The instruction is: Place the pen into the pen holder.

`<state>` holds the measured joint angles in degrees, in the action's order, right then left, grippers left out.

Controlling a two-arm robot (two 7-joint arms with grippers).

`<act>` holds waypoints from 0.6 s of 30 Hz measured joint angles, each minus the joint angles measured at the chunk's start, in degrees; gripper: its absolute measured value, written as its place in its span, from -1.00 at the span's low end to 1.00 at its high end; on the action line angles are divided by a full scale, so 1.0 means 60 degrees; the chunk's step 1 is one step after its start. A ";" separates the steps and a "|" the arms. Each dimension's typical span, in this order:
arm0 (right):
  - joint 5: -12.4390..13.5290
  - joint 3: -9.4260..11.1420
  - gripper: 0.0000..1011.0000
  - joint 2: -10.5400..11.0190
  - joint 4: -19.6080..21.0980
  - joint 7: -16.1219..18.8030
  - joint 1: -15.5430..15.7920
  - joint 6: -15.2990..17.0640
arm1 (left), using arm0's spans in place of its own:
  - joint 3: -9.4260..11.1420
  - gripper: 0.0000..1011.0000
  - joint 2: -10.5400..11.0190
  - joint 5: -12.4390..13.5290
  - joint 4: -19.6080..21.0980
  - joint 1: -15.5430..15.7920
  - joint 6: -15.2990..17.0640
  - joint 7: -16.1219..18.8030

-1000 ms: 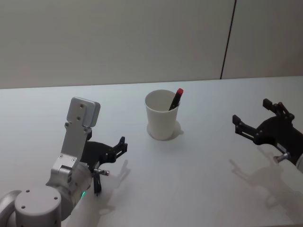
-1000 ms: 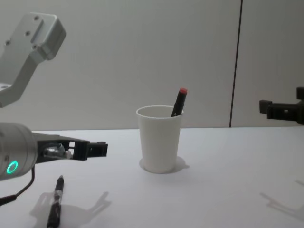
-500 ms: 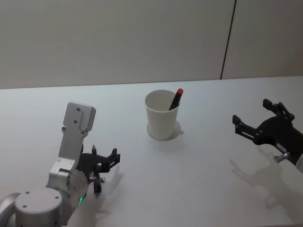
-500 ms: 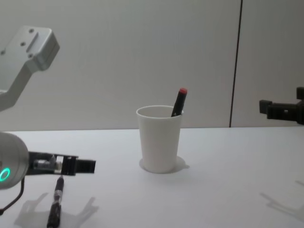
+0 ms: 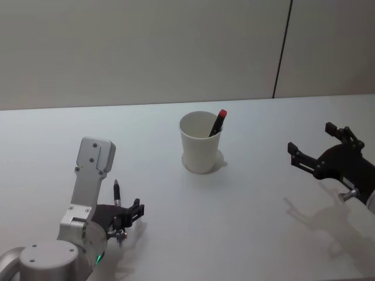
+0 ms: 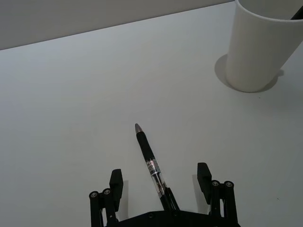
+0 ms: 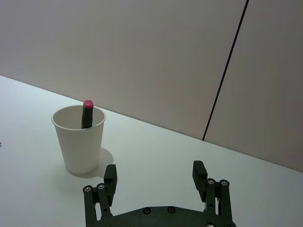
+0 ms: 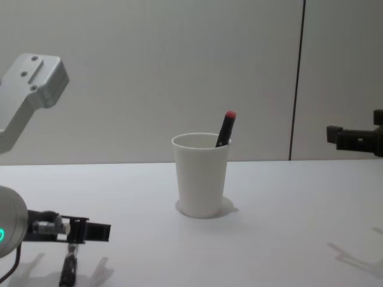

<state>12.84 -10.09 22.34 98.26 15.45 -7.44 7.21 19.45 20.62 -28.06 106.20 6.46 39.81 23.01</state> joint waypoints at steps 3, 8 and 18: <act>0.0000 0.0000 0.98 0.0000 0.0000 0.0000 0.0000 0.0000 | -0.0026 0.98 -0.0029 -0.0050 0.0019 -0.0047 0.0078 0.0025; -0.0001 0.0000 0.98 0.0000 0.0000 0.0000 0.0000 -0.0001 | -0.0054 0.98 -0.0077 -0.0093 0.0034 -0.0094 0.0172 0.0040; 0.0000 0.0000 0.98 0.0000 0.0000 0.0000 0.0000 0.0000 | -0.0106 0.86 -0.0198 -0.0082 0.0005 -0.0142 0.0346 0.0038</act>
<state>12.84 -10.09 22.34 98.26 15.45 -7.44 7.20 18.82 19.43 -28.54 106.24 5.61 41.89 23.24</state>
